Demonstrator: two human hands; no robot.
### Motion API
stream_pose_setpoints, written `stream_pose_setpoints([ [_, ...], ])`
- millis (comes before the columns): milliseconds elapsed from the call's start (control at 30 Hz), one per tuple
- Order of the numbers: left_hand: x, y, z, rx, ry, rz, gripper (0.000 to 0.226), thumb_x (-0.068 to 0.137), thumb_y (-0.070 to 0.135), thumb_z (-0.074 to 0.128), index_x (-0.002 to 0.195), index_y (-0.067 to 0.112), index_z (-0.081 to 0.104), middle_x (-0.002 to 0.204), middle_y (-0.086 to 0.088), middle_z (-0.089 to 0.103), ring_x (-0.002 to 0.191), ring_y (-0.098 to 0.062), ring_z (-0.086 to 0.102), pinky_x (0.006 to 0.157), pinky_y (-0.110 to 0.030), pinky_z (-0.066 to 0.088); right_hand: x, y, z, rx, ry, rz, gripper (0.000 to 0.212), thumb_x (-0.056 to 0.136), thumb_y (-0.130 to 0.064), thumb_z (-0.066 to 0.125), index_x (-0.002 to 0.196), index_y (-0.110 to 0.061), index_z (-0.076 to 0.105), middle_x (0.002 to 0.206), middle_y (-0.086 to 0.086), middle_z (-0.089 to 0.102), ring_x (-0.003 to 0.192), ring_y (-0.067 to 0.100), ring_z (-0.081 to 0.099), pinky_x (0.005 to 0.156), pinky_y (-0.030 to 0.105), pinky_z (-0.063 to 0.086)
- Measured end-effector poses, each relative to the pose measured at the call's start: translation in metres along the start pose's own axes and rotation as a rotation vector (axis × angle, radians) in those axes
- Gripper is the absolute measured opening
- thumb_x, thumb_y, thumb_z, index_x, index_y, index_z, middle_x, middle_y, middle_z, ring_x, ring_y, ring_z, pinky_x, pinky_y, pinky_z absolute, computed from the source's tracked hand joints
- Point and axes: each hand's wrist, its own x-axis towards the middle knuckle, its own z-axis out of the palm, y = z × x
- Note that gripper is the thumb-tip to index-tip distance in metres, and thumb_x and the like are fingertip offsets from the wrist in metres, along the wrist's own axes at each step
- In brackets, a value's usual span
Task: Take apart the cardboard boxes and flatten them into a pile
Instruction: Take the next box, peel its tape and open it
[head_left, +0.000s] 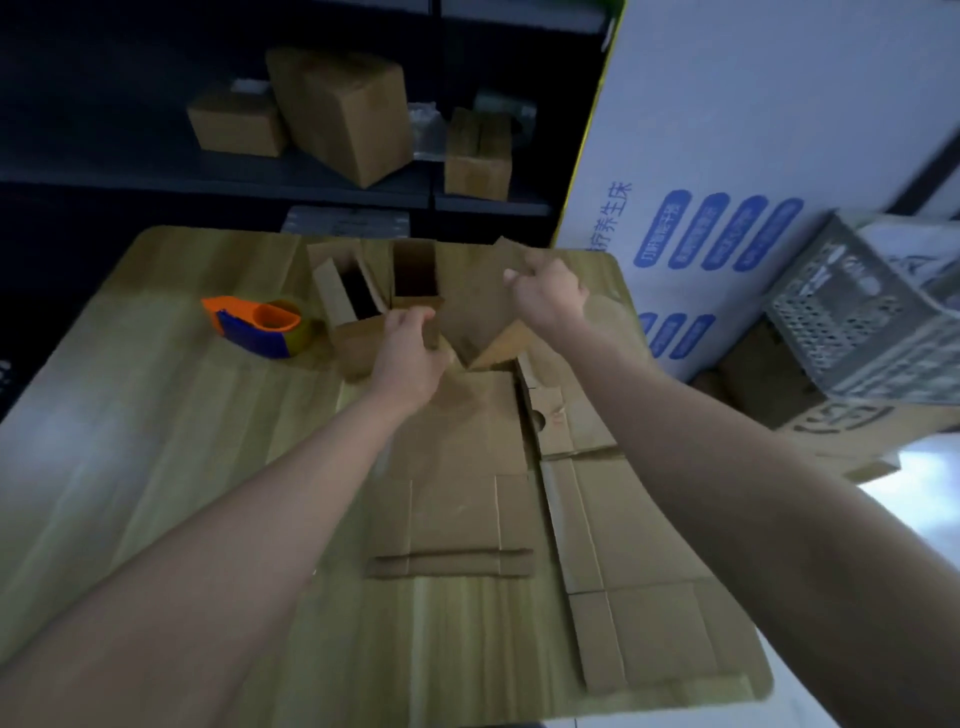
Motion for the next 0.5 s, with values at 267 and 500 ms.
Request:
stream_pose_setpoints([
  [267, -0.051, -0.019, -0.024, 0.002, -0.167, 0.143, 0.04, 0.082, 0.012, 0.07, 0.12, 0.011, 0.059, 0.109, 0.0, 0.047, 0.096, -0.017, 0.052, 0.087, -0.024, 0.04, -0.098, 0.01, 0.006, 0.37, -0.017, 0.241, 0.011, 0.094, -0.02, 0.053, 0.087, -0.015, 0.06, 0.091, 0.003, 0.056, 0.088, 0.02, 0.051, 0.076, 0.032, 0.046],
  [500, -0.093, -0.048, -0.039, 0.123, -0.305, 0.234, 0.039, 0.087, 0.022, 0.066, 0.124, 0.012, 0.057, 0.115, -0.004, 0.053, 0.095, -0.014, 0.05, 0.083, -0.023, 0.04, -0.159, 0.025, 0.033, 0.458, 0.028, 0.446, 0.008, 0.093, -0.016, 0.055, 0.097, -0.01, 0.054, 0.1, 0.008, 0.055, 0.089, 0.019, 0.052, 0.077, 0.03, 0.044],
])
